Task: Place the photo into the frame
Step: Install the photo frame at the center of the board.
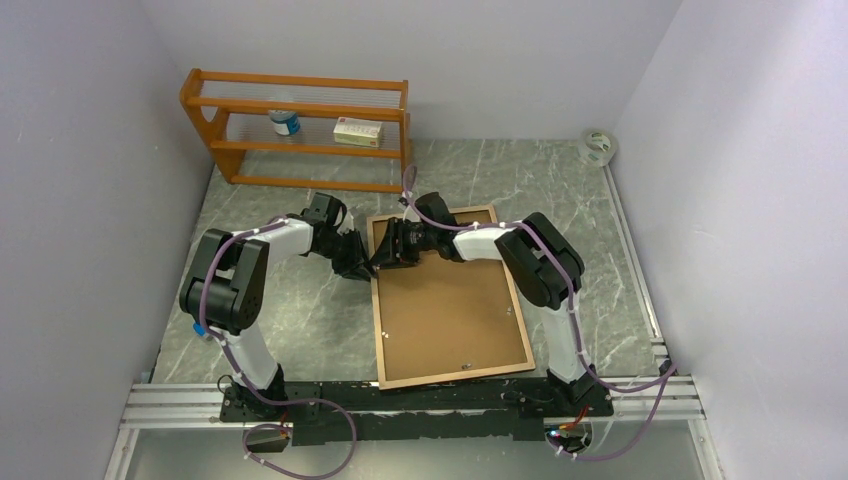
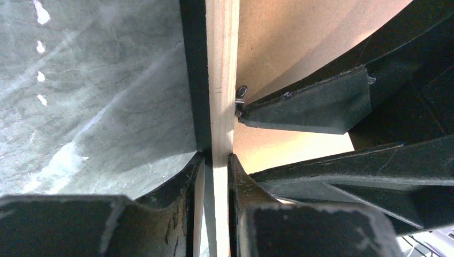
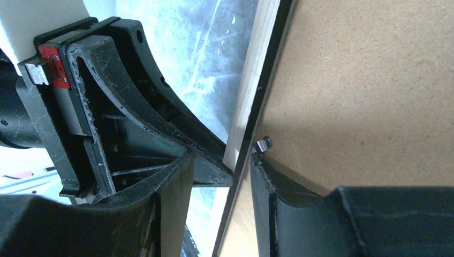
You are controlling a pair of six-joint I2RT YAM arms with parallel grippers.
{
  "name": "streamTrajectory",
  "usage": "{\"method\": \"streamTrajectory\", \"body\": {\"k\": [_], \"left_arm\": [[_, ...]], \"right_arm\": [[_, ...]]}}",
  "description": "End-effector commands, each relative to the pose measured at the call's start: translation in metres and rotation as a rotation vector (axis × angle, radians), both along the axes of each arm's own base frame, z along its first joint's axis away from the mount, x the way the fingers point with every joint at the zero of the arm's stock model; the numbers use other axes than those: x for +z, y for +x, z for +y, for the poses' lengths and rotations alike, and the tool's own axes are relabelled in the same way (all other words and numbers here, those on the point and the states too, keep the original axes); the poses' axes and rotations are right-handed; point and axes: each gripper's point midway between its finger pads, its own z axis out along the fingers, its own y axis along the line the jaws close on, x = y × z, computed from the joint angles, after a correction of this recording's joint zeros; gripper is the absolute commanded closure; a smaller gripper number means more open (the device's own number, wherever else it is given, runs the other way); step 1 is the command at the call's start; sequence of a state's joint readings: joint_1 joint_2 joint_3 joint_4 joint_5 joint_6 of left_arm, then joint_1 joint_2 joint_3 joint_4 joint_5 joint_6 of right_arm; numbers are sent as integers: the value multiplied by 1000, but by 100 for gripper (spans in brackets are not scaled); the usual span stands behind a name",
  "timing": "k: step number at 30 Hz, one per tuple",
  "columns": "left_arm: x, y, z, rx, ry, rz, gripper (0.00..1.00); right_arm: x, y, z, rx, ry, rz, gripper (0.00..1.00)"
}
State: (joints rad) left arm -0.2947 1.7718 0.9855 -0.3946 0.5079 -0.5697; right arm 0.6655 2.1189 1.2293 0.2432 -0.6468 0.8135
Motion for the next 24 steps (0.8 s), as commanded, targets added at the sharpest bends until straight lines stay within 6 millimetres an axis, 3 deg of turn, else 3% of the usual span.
{"method": "streamTrajectory", "body": {"k": [1, 15, 20, 24], "left_arm": [[-17, -4, 3, -16, 53, 13, 83], [-21, -7, -2, 9, -7, 46, 84], [-17, -3, 2, 19, -4, 31, 84], [-7, 6, 4, 28, -2, -1, 82]], "right_arm": [[-6, 13, 10, -53, 32, -55, 52], [12, 23, 6, -205, 175, -125, 42], [64, 16, 3, -196, 318, -195, 33], [103, 22, -14, -233, 340, -265, 31]]}}
